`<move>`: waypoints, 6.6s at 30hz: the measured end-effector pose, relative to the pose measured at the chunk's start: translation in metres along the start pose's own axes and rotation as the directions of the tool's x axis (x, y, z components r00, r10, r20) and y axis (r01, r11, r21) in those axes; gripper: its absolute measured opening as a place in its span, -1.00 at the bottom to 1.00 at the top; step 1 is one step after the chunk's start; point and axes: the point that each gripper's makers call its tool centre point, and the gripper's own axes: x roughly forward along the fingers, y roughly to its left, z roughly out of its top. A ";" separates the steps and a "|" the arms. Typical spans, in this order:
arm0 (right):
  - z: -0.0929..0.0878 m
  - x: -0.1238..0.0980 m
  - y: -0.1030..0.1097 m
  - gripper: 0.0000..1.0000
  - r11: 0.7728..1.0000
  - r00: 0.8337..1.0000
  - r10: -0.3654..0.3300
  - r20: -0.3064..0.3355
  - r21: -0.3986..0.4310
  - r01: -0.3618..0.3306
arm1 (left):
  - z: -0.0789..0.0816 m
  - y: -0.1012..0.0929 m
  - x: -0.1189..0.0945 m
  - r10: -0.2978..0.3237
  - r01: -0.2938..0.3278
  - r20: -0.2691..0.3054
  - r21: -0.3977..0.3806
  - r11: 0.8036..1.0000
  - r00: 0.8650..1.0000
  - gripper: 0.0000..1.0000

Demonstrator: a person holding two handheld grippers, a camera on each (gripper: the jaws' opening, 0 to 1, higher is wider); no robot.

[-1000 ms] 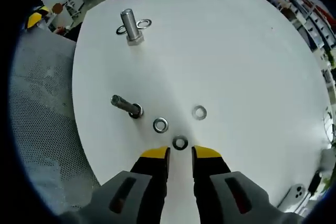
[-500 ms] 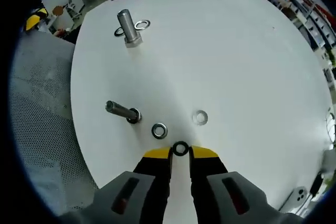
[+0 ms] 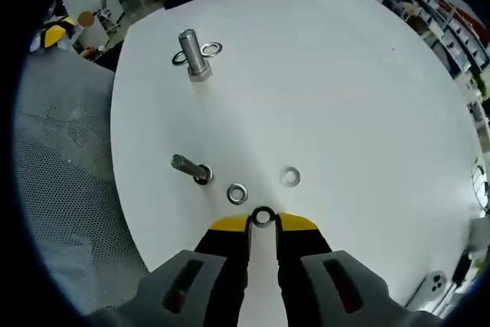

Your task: Place the washer onto the threaded stud by aligning its center hole with the stud, sliding it down to the base, and recovering from edge contact or off-axis alignment until the washer reaches the visible bottom stop.

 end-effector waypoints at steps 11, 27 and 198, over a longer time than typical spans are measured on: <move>0.018 -0.023 0.017 -0.71 0.996 0.994 0.039 0.104 0.077 -0.047 | 0.001 0.000 0.000 -0.001 0.001 0.005 0.000 1.000 1.000 -0.82; 0.040 -0.045 0.038 -0.71 0.999 0.990 0.021 0.139 -0.050 -0.015 | 0.002 -0.001 -0.002 -0.002 0.002 0.017 -0.005 1.000 1.000 -0.82; 0.006 0.023 0.018 -0.73 0.995 0.993 0.015 -0.116 -0.095 -0.026 | 0.002 -0.001 0.000 -0.010 0.010 0.010 0.008 1.000 1.000 -0.83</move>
